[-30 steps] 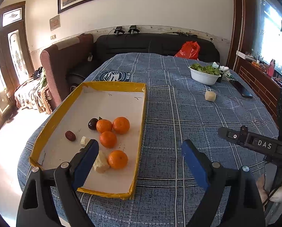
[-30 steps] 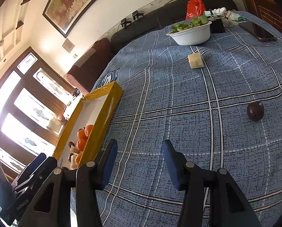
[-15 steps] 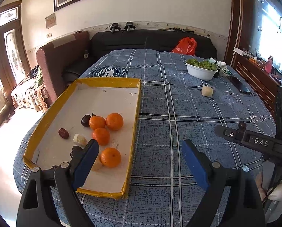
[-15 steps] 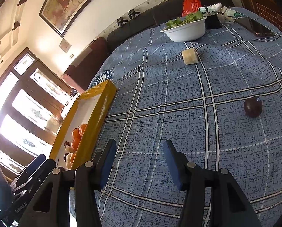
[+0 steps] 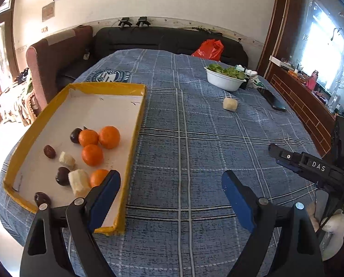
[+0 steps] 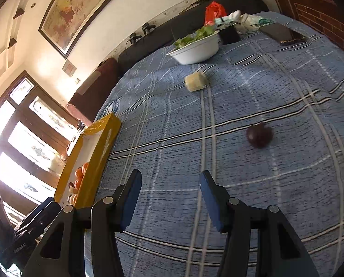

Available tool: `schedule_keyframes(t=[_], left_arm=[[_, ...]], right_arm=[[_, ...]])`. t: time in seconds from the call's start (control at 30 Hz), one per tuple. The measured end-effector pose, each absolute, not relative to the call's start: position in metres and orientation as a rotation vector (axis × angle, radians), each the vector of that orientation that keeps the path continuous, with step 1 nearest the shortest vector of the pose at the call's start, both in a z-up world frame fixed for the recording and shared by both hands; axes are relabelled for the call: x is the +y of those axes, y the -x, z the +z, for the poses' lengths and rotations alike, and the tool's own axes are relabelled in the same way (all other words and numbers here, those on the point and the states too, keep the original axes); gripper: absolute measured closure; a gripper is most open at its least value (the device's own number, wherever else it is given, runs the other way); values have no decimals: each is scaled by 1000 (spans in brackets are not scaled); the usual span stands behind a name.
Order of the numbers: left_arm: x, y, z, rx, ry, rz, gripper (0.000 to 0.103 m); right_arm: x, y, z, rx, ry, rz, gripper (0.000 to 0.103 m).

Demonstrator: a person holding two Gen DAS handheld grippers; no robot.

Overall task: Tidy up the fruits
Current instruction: 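Move both open tools toward the remaining plum and pale chunk on the table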

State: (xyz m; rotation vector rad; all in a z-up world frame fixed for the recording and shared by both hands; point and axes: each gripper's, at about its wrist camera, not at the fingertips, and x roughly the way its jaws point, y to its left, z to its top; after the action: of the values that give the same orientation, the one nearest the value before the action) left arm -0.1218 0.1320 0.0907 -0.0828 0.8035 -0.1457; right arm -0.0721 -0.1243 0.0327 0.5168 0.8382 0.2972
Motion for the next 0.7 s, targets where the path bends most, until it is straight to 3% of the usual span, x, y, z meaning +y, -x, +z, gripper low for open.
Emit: schedule_keyframes(t=[0.27, 0.7], left_arm=[[78, 111, 61, 890, 41, -271, 14], [53, 78, 49, 966, 89, -344, 14]], right_arm=[[-199, 80, 32, 836, -503, 122, 43], [-175, 30, 14, 933, -375, 117, 43]])
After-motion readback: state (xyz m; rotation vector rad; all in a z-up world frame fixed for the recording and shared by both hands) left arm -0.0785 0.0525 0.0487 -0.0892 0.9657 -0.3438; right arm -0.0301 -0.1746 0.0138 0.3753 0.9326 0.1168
